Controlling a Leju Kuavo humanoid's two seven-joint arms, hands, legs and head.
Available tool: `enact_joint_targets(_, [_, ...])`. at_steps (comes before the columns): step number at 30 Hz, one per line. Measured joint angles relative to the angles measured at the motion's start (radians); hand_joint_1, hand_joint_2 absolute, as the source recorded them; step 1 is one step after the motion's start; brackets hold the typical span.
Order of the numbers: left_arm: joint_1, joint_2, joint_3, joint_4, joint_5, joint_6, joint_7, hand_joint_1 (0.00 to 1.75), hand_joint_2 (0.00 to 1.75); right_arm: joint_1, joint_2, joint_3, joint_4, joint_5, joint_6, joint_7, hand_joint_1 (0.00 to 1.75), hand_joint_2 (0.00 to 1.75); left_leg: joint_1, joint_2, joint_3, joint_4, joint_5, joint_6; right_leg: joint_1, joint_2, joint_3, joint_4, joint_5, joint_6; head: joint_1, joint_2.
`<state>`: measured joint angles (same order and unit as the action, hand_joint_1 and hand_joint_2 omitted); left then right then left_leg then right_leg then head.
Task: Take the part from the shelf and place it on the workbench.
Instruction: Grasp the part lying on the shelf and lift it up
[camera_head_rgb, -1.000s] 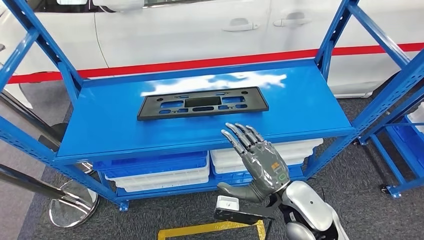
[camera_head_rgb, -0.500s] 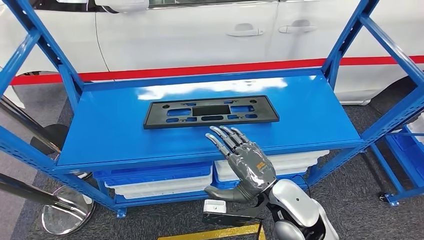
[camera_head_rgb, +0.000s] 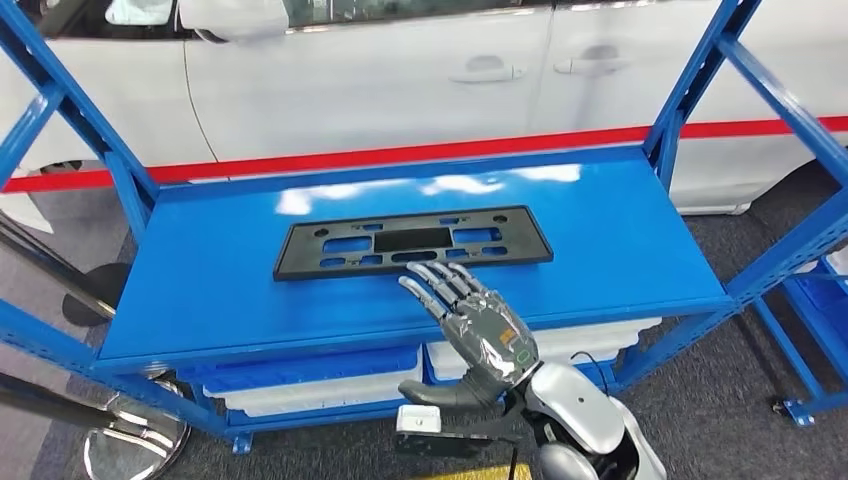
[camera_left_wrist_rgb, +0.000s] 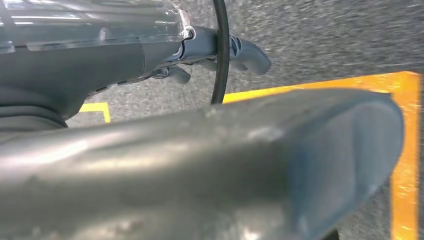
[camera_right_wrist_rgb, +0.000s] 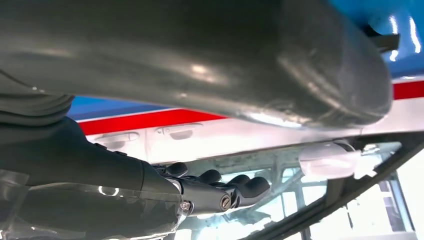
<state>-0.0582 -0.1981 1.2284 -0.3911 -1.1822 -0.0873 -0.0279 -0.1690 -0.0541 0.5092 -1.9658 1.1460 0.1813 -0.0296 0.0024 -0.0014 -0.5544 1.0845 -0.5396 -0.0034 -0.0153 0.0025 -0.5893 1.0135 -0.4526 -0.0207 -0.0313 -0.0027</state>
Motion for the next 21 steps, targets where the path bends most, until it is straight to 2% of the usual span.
enact_joint_targets(2, [0.001,-0.001,0.000,0.000,0.000,0.000,0.000,0.00,0.00,-0.003,0.002,0.005,0.005,-0.001,0.000,0.000,0.00,0.00,0.006,0.000,-0.073,0.133,-0.050,-0.010,0.000,-0.002,0.010,-0.001,-0.008,-0.006,0.000,0.000])
enact_joint_targets(3, [0.003,-0.001,0.000,-0.001,0.000,0.000,0.000,0.00,0.00,-0.003,0.002,0.007,0.008,-0.001,0.001,0.000,0.00,0.00,0.009,0.000,-0.109,0.191,-0.063,-0.014,0.000,-0.002,0.015,-0.001,-0.013,-0.007,0.000,0.000])
enact_joint_targets(4, [0.005,-0.001,0.000,-0.001,0.000,0.000,0.001,0.00,0.00,-0.003,0.002,0.008,0.011,-0.001,0.002,0.001,0.00,0.00,0.012,0.000,-0.131,0.214,-0.054,-0.017,0.000,-0.001,0.020,-0.001,-0.018,-0.007,0.000,0.000])
enact_joint_targets(5, [0.006,-0.001,0.000,-0.001,-0.001,0.000,0.001,0.00,0.00,-0.003,0.002,0.010,0.014,-0.002,0.003,0.001,0.00,0.00,0.014,0.000,-0.135,0.200,-0.028,-0.019,-0.001,0.000,0.027,0.000,-0.023,-0.005,0.000,0.000])
enact_joint_targets(7, [0.007,-0.001,0.000,-0.002,-0.002,0.000,0.001,0.00,0.00,-0.004,0.003,0.013,0.019,-0.003,0.005,0.002,0.00,0.00,0.018,0.000,-0.093,0.075,0.059,-0.019,-0.003,0.001,0.043,0.001,-0.035,0.002,0.000,0.000])
enact_joint_targets(8, [0.007,-0.001,0.001,-0.002,-0.002,0.000,0.001,0.00,0.00,-0.006,0.004,0.014,0.021,-0.003,0.005,0.003,0.00,0.00,0.017,0.000,-0.067,0.012,0.088,-0.017,-0.002,0.002,0.048,0.003,-0.042,0.008,0.000,0.000])
enact_joint_targets(9, [0.006,-0.001,0.001,-0.002,-0.003,0.000,0.002,0.00,0.00,-0.008,0.005,0.015,0.022,-0.003,0.006,0.003,0.00,0.00,0.015,-0.001,-0.049,-0.032,0.103,-0.013,-0.002,0.002,0.051,0.004,-0.047,0.014,0.000,0.000])
enact_joint_targets(11, [0.006,-0.001,0.001,-0.002,-0.003,0.000,0.003,0.00,0.00,-0.011,0.007,0.017,0.025,-0.004,0.006,0.005,0.00,0.00,0.009,-0.003,-0.040,-0.054,0.098,-0.002,0.001,0.003,0.053,0.002,-0.050,0.026,0.000,0.000])
enact_joint_targets(14, [0.006,-0.002,0.001,-0.002,-0.007,0.000,0.004,0.00,0.00,-0.021,0.009,0.019,0.030,-0.005,0.007,0.009,0.00,0.00,0.013,-0.003,-0.029,-0.068,0.099,0.020,-0.001,0.002,0.051,0.017,-0.066,0.042,0.000,0.000])
enact_joint_targets(15, [0.006,-0.002,0.001,-0.002,-0.009,0.000,0.003,0.00,0.00,-0.025,0.009,0.020,0.031,-0.005,0.007,0.010,0.00,0.00,0.015,-0.003,-0.022,-0.074,0.099,0.028,-0.001,0.001,0.035,0.054,-0.086,0.045,0.000,0.000])
enact_joint_targets(16, [0.005,-0.002,0.002,-0.003,-0.011,-0.001,0.003,0.00,0.00,-0.028,0.009,0.020,0.034,-0.006,0.007,0.010,0.00,0.00,0.015,-0.002,-0.018,-0.077,0.097,0.034,-0.002,0.001,0.005,0.111,-0.110,0.046,0.000,0.000])
enact_joint_targets(18, [0.004,-0.002,0.003,-0.004,-0.012,-0.001,0.002,0.00,0.00,-0.029,0.009,0.021,0.040,-0.006,0.009,0.012,0.00,0.00,0.012,-0.002,-0.012,-0.077,0.091,0.041,-0.002,0.000,-0.076,0.241,-0.151,0.048,0.000,0.000])
enact_joint_targets(19, [0.004,-0.002,0.003,-0.005,-0.013,-0.002,0.001,0.00,0.00,-0.029,0.009,0.022,0.044,-0.007,0.009,0.013,0.00,0.00,0.010,-0.002,-0.008,-0.077,0.087,0.042,-0.002,0.000,-0.105,0.276,-0.149,0.048,0.000,0.000])
enact_joint_targets(20, [0.005,-0.002,0.004,-0.005,-0.014,-0.003,0.001,0.00,0.00,-0.030,0.009,0.024,0.048,-0.007,0.010,0.014,0.00,0.00,0.009,-0.003,-0.002,-0.077,0.082,0.042,-0.002,0.000,-0.116,0.273,-0.127,0.047,0.000,0.000])
enact_joint_targets(21, [0.006,-0.002,0.004,-0.005,-0.016,-0.004,0.000,0.00,0.00,-0.031,0.009,0.025,0.051,-0.008,0.010,0.015,0.00,0.00,0.008,-0.004,0.005,-0.076,0.077,0.041,-0.001,0.000,-0.106,0.233,-0.087,0.044,0.000,0.000])
